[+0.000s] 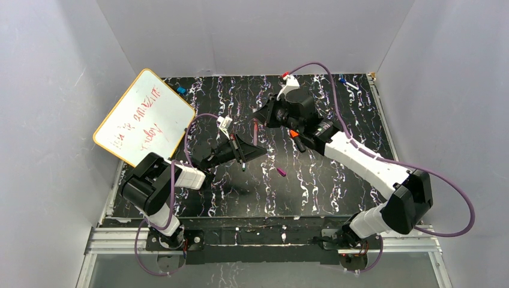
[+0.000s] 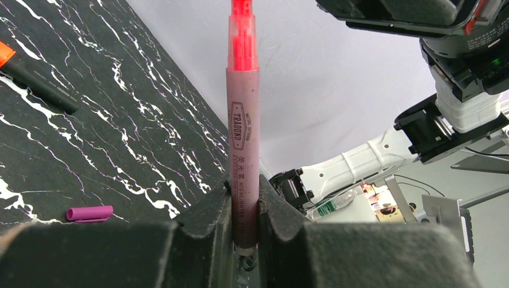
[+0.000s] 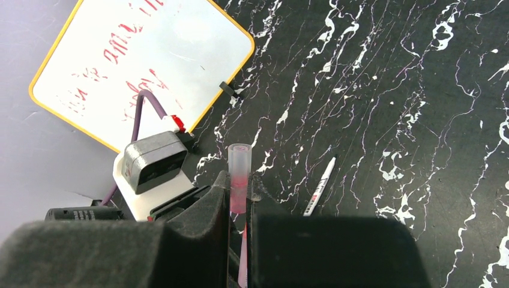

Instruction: Insert the pens into the pen caps

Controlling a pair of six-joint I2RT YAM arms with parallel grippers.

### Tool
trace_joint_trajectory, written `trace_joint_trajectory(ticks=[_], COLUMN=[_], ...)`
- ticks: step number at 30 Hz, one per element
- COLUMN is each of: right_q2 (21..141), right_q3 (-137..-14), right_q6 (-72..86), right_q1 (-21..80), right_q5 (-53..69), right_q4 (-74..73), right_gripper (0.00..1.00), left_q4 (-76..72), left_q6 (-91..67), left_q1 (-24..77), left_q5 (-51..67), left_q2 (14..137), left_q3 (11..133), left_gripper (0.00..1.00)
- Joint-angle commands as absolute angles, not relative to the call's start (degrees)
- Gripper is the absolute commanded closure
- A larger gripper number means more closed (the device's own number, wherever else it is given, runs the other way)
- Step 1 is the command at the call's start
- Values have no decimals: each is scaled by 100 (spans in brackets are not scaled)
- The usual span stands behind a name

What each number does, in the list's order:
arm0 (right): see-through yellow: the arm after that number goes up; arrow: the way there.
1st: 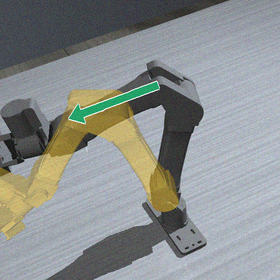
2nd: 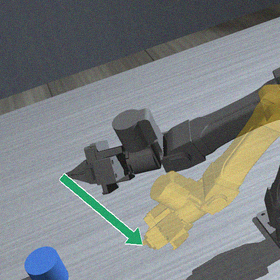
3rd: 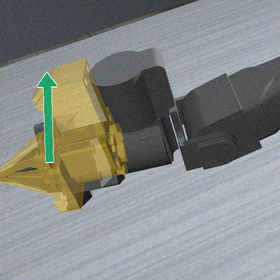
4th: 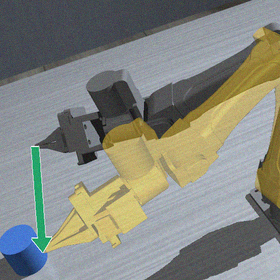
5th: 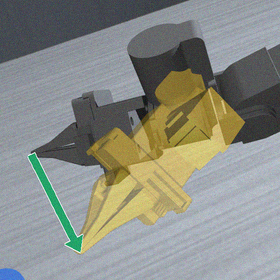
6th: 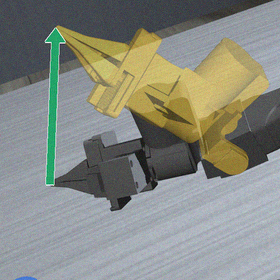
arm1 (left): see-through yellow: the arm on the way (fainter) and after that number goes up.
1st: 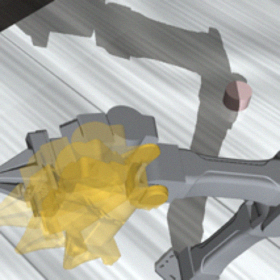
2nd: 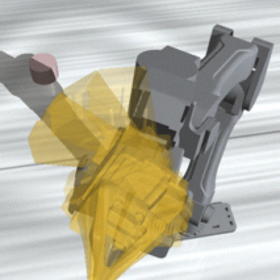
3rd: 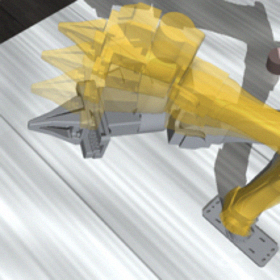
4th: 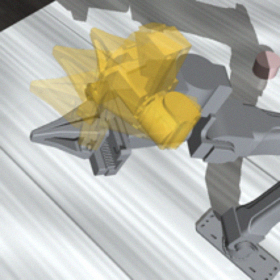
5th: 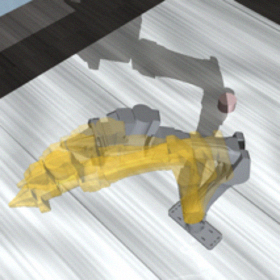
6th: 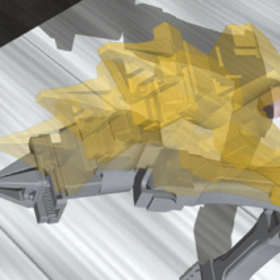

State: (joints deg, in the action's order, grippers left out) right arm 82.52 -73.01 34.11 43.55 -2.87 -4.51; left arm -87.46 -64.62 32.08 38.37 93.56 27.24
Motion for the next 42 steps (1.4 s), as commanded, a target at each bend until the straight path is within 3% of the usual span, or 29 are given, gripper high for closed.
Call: trace_joint_trajectory(ticks=[1,42], right_q2=[7908,8310], right_q3=[-7191,-6878], right_q6=[3314,3127], right_q1=[4378,4377], right_q5=[-377,-392], right_q4=[-427,218], right_gripper=[94,97], left_q4=[-9211,-9527], left_q6=[-6451,-6625], left_q1=[3217,3217], left_q5=[3791,3885], left_q2=[9334,9463], left_q3=[2698,2698], left_gripper=[100,100])
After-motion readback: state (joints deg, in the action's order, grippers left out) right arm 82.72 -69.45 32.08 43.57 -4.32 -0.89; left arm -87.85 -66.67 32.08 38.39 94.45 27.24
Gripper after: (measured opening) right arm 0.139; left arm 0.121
